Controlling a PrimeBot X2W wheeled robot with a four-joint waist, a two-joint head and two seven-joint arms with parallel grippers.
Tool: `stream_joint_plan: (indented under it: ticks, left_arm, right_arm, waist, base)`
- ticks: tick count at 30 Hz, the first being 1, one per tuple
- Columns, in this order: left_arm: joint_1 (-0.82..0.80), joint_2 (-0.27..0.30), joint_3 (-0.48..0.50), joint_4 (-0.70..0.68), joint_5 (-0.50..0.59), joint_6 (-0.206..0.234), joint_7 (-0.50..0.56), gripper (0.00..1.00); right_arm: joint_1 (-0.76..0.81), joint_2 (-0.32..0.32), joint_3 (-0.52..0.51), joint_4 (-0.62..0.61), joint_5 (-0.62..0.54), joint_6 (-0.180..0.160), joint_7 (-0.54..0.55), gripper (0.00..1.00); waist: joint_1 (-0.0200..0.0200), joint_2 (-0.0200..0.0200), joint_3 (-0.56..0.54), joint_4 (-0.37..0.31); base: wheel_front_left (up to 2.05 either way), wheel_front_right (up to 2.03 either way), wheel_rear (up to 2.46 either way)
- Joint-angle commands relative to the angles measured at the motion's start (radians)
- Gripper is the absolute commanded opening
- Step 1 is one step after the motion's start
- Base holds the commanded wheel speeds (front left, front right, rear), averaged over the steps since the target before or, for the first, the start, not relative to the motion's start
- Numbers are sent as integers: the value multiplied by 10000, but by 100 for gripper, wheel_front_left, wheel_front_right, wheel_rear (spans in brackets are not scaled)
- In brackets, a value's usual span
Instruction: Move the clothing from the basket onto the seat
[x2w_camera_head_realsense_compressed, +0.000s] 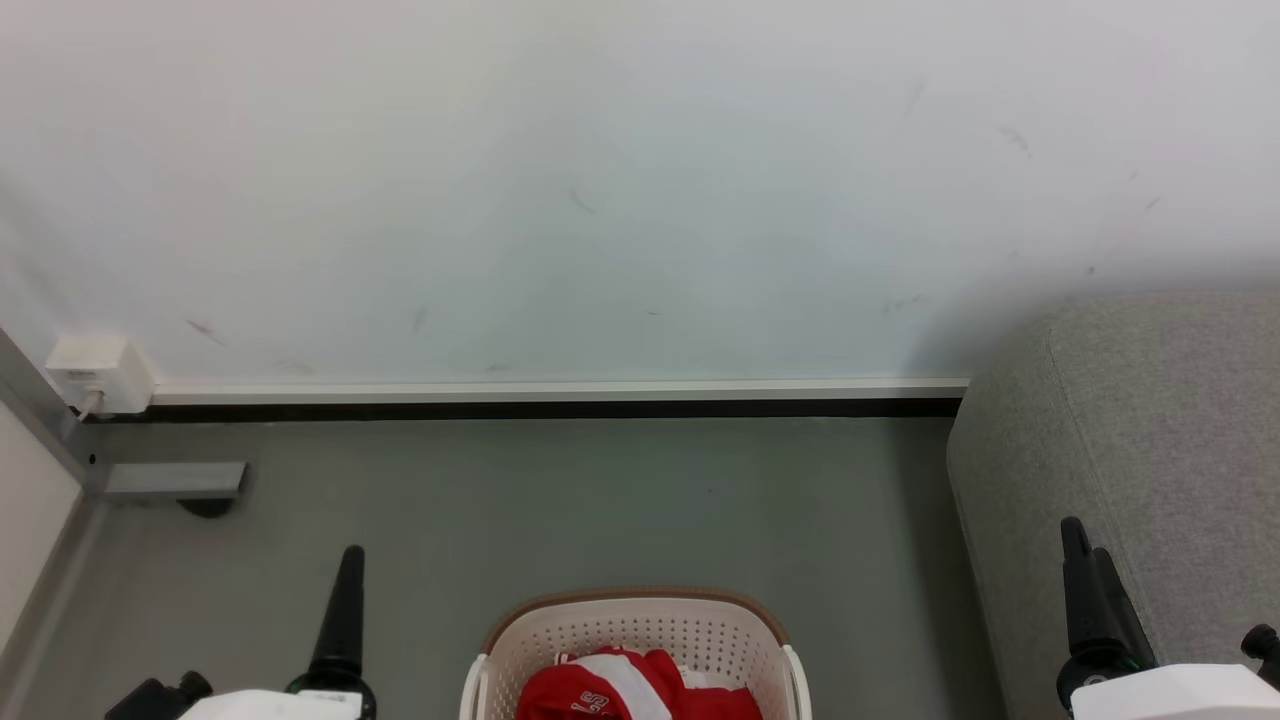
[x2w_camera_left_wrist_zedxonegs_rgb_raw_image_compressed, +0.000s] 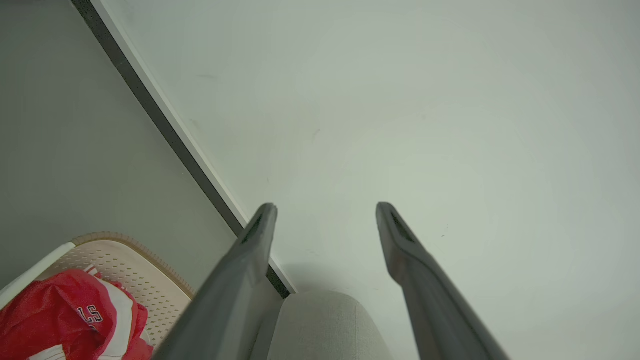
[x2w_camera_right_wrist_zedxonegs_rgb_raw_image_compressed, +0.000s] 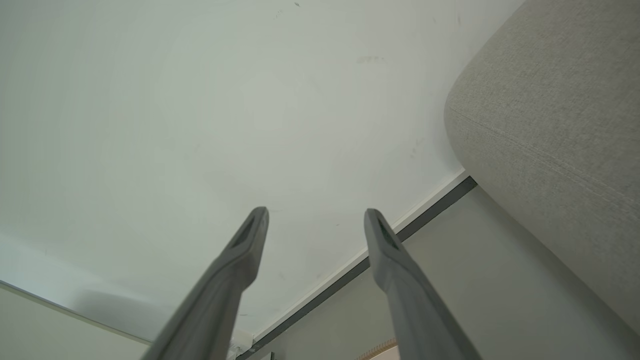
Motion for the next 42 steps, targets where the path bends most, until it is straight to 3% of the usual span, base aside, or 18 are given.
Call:
stream_joint_plan:
  ticks: [1,13,32,42]
  left_arm:
    - [-42,65,-39,-190,419,41,-120,100]
    - [53,73,-77,-445,2718,234,-506,100]
    - [175,87,-71,-236,6469,400,-1037,100]
    - [257,93,-49,-141,7707,368,-1278,100]
  right_arm:
    - [-41,-114,34,-201,-500,-7,-133,100]
    - [-86,-129,343,-246,-2811,-9,-515,100]
    - [-104,-147,821,-210,-5130,-12,-1046,100]
    - [9,-153,964,73,-6069,-14,-1282,100]
  waist:
    - [-1,-1,0,4]
    - [-1,-1,13,21]
    - [-1,-1,-43,32]
    - [-1,-1,-102,95]
  base:
    - [0,0,0]
    - [0,0,0]
    - [0,0,0]
    - [0,0,0]
